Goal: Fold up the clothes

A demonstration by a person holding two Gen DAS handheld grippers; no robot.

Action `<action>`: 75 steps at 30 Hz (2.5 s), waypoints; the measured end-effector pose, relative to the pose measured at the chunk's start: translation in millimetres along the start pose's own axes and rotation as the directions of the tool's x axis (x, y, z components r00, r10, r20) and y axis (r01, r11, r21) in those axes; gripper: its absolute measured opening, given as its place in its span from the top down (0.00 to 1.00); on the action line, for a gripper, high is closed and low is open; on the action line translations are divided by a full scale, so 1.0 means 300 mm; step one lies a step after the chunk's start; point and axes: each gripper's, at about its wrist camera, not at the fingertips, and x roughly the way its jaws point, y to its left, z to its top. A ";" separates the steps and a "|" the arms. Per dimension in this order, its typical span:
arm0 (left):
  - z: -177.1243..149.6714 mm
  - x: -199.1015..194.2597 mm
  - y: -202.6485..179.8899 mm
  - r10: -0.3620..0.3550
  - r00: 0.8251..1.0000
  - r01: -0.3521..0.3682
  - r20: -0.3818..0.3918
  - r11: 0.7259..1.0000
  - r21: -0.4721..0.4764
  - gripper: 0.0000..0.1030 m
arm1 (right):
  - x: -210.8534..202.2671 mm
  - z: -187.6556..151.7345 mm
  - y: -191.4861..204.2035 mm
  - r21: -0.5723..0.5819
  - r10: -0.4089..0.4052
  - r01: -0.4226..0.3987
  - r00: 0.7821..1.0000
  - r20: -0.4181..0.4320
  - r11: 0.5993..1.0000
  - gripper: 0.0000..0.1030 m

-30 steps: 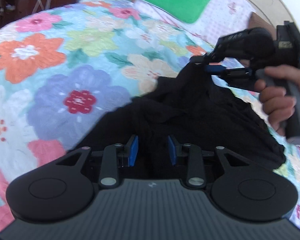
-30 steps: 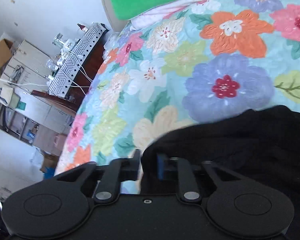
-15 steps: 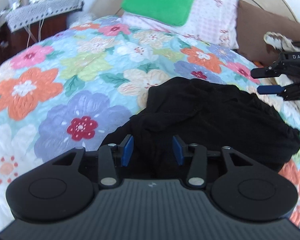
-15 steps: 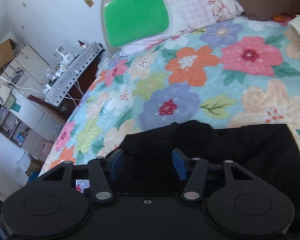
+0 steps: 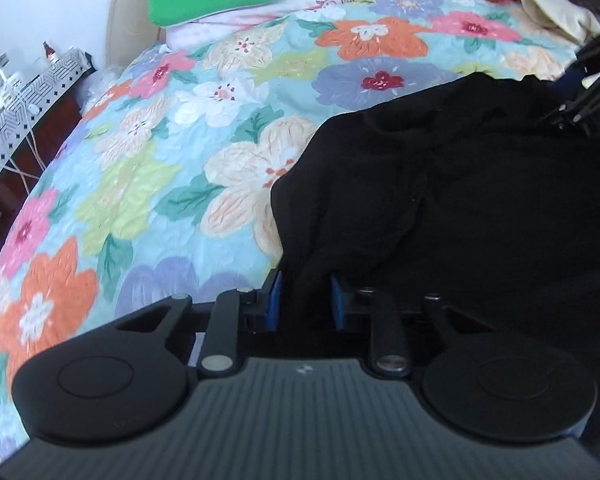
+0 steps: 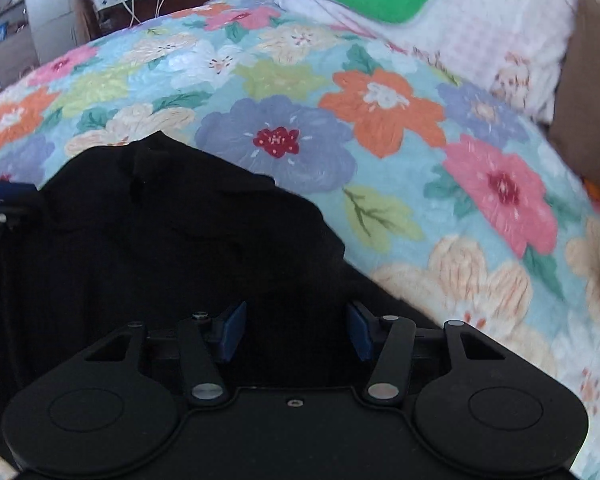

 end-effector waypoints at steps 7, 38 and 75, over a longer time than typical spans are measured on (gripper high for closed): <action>0.067 -0.006 0.143 -0.008 0.998 0.022 0.070 0.979 -0.201 0.96 | -0.009 0.077 -0.099 0.129 -0.050 0.032 0.989 0.136 0.991 0.97; 0.123 0.033 0.071 -0.315 0.948 0.313 0.034 0.916 -0.250 0.73 | -0.086 0.090 0.061 0.124 0.091 -0.109 0.986 0.141 0.986 0.35; -0.526 -0.451 0.158 -0.247 0.968 0.187 0.049 0.576 -0.796 0.46 | -0.518 -0.552 -0.054 0.485 -0.018 -0.054 0.989 0.144 0.873 0.27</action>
